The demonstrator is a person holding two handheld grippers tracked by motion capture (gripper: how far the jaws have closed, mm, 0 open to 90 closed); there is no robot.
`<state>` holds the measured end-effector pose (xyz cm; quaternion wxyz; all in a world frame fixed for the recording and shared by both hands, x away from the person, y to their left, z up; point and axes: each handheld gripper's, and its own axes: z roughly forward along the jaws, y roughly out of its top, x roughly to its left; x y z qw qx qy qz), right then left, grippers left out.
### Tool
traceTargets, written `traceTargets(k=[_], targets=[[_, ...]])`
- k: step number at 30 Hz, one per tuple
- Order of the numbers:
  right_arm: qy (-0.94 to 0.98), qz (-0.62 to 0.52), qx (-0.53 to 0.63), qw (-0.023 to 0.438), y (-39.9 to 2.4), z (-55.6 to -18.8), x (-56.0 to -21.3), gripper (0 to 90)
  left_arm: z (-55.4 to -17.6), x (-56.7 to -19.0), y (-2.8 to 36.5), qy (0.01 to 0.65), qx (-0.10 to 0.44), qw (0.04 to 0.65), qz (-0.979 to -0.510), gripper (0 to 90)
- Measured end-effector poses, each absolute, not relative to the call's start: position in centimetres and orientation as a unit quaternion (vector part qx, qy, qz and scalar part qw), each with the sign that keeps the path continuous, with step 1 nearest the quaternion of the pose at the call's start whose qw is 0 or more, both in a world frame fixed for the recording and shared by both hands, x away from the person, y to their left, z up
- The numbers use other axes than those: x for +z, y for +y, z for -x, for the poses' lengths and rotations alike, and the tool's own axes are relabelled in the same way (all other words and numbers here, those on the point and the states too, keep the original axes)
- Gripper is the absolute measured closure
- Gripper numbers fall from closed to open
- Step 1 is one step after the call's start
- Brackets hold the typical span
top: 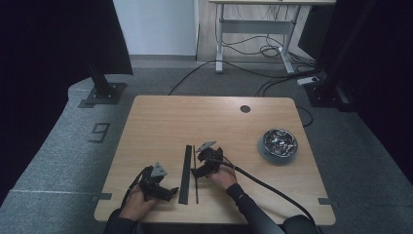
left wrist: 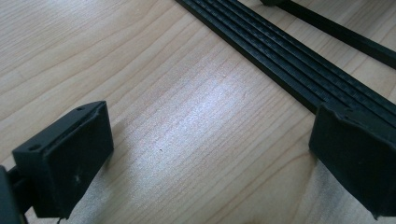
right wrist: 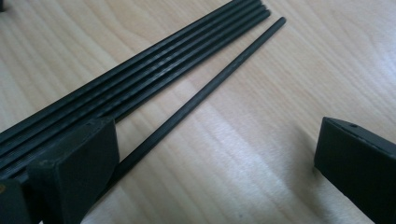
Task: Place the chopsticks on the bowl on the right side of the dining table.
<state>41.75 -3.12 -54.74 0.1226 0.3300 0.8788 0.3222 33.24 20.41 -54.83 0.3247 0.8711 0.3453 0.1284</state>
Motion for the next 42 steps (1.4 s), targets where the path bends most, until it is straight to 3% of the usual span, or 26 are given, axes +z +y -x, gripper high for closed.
traceTargets(k=[21, 42], targets=[[0.862, -0.367, 0.324, 0.132, -5.9, -42.9, -54.9, 0.0, -33.2, -54.8, 20.4, 0.345, 0.128, 0.324, -0.871, 0.0], [0.85, -0.382, 0.332, 0.143, -9.9, -40.9, -55.2, 0.0, -33.2, -54.8, 20.4, 0.345, 0.129, 0.325, -0.871, 0.0]])
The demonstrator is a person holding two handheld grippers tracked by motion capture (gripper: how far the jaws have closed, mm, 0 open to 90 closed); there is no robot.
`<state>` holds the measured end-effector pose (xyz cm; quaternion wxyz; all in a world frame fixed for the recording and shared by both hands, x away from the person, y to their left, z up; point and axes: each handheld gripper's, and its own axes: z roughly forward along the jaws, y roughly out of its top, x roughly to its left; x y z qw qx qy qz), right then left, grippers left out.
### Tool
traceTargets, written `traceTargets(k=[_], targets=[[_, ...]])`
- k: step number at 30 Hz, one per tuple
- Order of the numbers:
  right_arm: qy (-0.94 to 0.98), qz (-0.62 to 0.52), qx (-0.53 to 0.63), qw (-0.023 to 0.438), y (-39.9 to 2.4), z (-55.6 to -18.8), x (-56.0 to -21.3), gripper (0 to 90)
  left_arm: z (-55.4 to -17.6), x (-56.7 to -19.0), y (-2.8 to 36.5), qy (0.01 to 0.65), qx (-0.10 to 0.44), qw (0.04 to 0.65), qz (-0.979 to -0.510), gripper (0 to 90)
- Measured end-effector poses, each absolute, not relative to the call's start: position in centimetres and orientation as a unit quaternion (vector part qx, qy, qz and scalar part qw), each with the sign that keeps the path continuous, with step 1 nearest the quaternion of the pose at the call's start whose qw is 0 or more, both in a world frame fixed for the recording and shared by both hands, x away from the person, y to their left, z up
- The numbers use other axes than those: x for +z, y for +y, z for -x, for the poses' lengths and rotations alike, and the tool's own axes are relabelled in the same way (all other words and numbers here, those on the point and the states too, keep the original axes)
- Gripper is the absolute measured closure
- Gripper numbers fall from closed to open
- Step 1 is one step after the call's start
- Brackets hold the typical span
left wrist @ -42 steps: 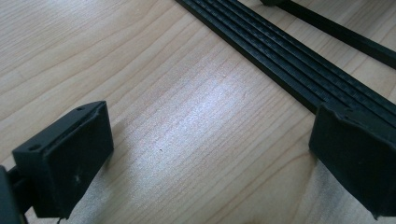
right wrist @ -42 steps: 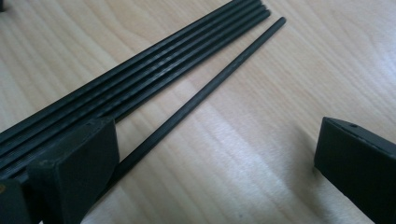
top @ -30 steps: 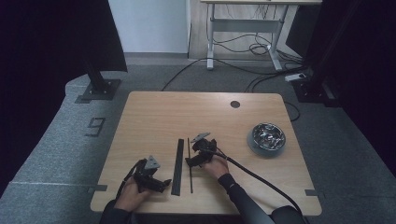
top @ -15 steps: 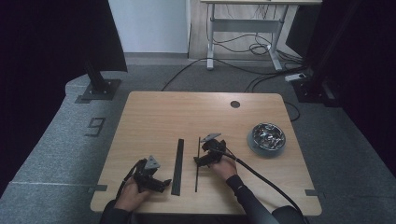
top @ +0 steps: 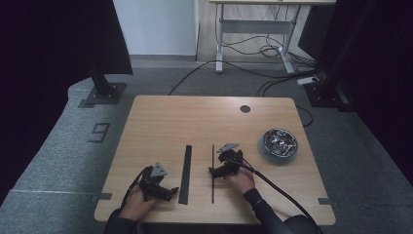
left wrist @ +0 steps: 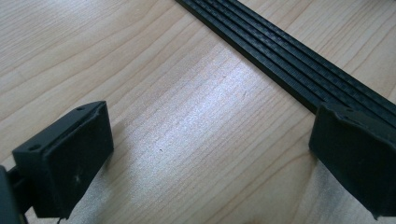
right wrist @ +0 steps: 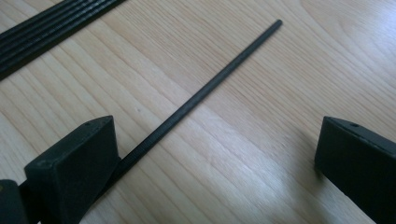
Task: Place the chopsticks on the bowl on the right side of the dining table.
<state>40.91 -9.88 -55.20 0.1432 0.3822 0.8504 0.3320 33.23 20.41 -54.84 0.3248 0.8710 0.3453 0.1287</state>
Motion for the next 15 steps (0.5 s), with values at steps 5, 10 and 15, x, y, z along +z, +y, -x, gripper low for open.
traceTargets(k=[5, 10, 15], targets=[[0.848, -0.387, 0.332, 0.146, -10.7, -40.8, -55.2, 0.0, -33.2, -54.8, 20.4, 0.345, 0.129, 0.325, -0.871, 0.0], [0.844, -0.395, 0.331, 0.15, -11.7, -40.8, -55.2, 0.0, -33.2, -54.8, 20.4, 0.345, 0.129, 0.325, -0.871, 0.0], [0.84, -0.404, 0.329, 0.152, -12.9, -40.8, -55.2, 0.0, -33.2, -54.8, 20.4, 0.345, 0.129, 0.325, -0.871, 0.0]])
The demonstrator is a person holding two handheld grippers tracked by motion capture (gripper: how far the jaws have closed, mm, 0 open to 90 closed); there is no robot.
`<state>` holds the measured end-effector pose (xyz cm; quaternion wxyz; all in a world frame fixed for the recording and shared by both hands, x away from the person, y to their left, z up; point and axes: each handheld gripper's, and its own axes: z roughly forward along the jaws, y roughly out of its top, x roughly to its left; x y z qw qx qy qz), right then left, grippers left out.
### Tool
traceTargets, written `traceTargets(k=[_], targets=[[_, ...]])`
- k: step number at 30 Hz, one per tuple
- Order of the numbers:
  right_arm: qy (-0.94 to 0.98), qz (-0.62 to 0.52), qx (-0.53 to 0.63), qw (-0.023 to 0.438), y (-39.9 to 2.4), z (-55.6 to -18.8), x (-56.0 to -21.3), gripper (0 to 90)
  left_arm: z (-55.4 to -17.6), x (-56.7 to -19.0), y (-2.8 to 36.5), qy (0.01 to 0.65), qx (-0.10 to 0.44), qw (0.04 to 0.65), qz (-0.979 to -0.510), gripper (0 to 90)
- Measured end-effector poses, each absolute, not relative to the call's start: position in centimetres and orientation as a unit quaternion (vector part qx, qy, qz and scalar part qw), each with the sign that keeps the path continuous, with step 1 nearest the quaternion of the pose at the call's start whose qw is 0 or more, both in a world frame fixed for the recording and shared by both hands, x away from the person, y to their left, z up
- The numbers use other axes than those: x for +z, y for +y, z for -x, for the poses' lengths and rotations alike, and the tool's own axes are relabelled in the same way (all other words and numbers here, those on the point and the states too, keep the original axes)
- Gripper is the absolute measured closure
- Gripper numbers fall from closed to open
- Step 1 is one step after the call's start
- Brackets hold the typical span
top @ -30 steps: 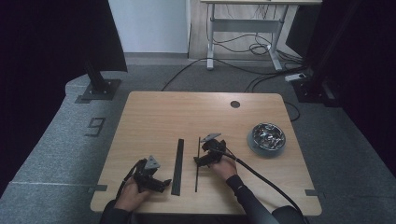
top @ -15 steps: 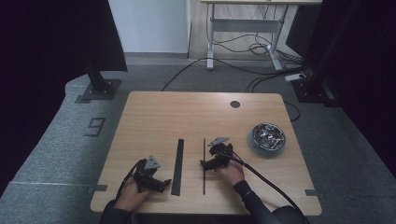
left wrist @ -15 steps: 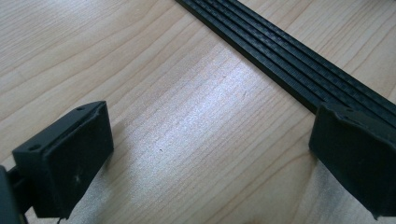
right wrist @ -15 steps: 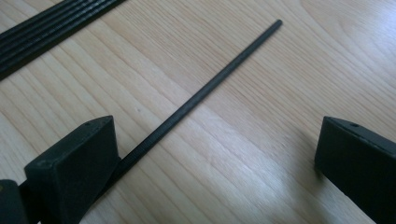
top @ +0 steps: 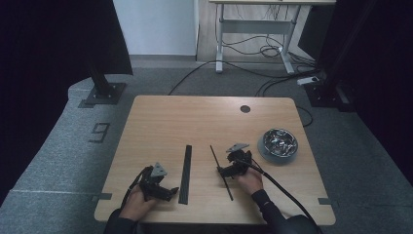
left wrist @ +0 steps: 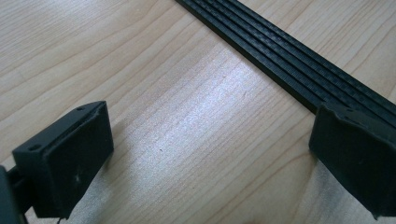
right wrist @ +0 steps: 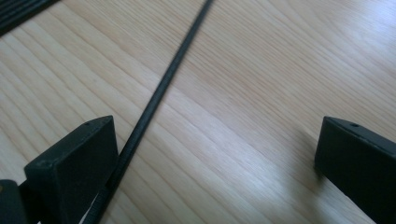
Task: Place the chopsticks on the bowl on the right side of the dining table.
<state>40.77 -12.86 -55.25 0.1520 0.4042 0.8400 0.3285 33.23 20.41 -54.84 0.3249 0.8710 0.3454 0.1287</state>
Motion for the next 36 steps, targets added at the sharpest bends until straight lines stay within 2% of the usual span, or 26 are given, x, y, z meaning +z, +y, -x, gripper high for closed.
traceTargets(k=[26, 31, 36], targets=[[0.821, -0.456, 0.303, 0.161, -19.7, -40.6, -55.0, 0.0, -33.2, -54.8, 20.4, 0.346, 0.129, 0.325, -0.871, 0.0], [0.832, -0.441, 0.293, 0.163, -19.8, -40.5, -54.6, 5.0, -33.2, -54.8, 20.4, 0.346, 0.129, 0.326, -0.87, 0.0], [0.847, -0.424, 0.275, 0.165, -19.4, -40.8, -54.2, 6.3, -33.2, -54.8, 20.4, 0.345, 0.129, 0.325, -0.871, 0.0]])
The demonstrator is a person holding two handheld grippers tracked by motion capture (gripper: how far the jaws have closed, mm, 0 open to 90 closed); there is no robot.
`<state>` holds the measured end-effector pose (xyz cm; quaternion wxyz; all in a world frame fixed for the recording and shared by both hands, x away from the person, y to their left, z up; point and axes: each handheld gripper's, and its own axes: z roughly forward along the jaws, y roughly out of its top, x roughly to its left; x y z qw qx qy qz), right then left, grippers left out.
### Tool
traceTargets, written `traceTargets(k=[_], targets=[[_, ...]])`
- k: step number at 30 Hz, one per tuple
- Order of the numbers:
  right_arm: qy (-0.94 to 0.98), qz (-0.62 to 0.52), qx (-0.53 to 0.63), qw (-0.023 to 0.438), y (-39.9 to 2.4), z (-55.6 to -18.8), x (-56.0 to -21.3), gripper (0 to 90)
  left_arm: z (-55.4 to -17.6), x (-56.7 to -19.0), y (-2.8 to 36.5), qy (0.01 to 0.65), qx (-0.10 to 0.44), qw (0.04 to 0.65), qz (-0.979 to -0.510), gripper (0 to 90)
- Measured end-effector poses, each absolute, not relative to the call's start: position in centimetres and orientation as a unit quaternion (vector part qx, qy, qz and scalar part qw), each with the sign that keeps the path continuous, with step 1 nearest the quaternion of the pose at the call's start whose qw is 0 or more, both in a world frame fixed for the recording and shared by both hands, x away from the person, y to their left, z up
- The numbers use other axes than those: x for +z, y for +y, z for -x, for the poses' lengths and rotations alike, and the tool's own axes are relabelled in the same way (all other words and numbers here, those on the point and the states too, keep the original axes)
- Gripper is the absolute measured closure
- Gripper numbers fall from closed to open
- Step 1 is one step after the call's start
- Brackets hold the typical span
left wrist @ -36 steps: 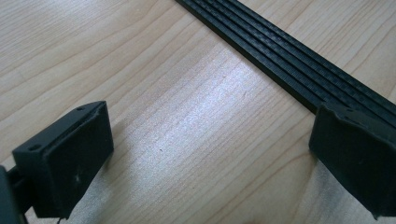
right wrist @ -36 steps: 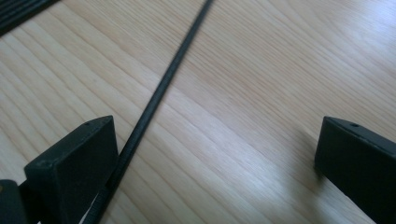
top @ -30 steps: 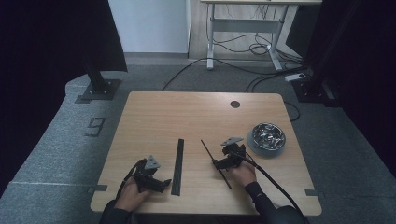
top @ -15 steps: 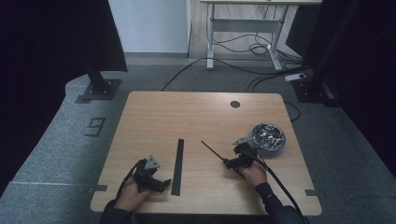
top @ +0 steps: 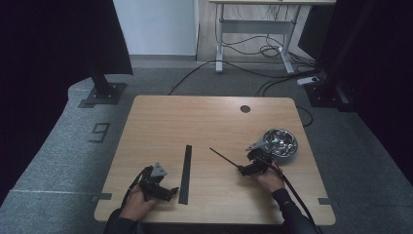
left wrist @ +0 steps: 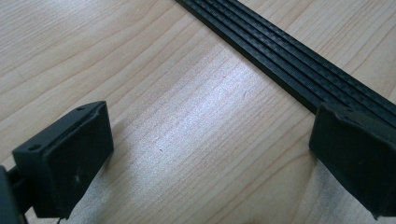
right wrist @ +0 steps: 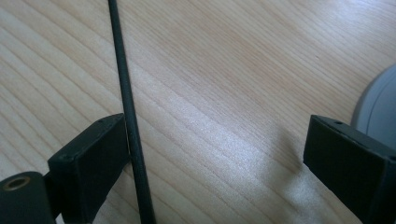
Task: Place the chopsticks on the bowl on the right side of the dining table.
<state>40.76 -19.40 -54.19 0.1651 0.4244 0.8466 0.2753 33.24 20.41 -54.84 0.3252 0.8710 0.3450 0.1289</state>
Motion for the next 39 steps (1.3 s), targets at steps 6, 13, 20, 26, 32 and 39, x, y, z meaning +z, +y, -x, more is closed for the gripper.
traceTargets(k=[6, 13, 20, 26, 32, 39], targets=[[0.873, -0.398, 0.242, 0.144, -18.5, -41.6, -53.4, 13.8, -33.2, -54.8, 20.4, 0.345, 0.129, 0.325, -0.871, 0.0], [0.898, -0.376, 0.205, 0.101, -17.0, -43.1, -52.5, 30.5, -33.2, -54.8, 20.4, 0.345, 0.128, 0.324, -0.871, 0.0], [0.919, -0.354, 0.158, 0.068, -15.6, -44.2, -51.8, 41.3, -33.2, -54.8, 20.4, 0.345, 0.128, 0.324, -0.871, 0.0], [0.928, -0.346, 0.13, 0.043, -14.7, -45.0, -51.5, 48.1, -33.2, -54.8, 20.4, 0.345, 0.128, 0.324, -0.871, 0.0], [0.937, -0.333, 0.099, 0.029, -13.7, -45.8, -51.2, 59.3, -33.2, -54.8, 20.4, 0.345, 0.128, 0.325, -0.871, 0.0], [0.944, -0.323, 0.069, 0.017, -12.7, -46.3, -51.0, 70.5, -33.2, -54.8, 20.4, 0.345, 0.129, 0.325, -0.871, 0.0]])
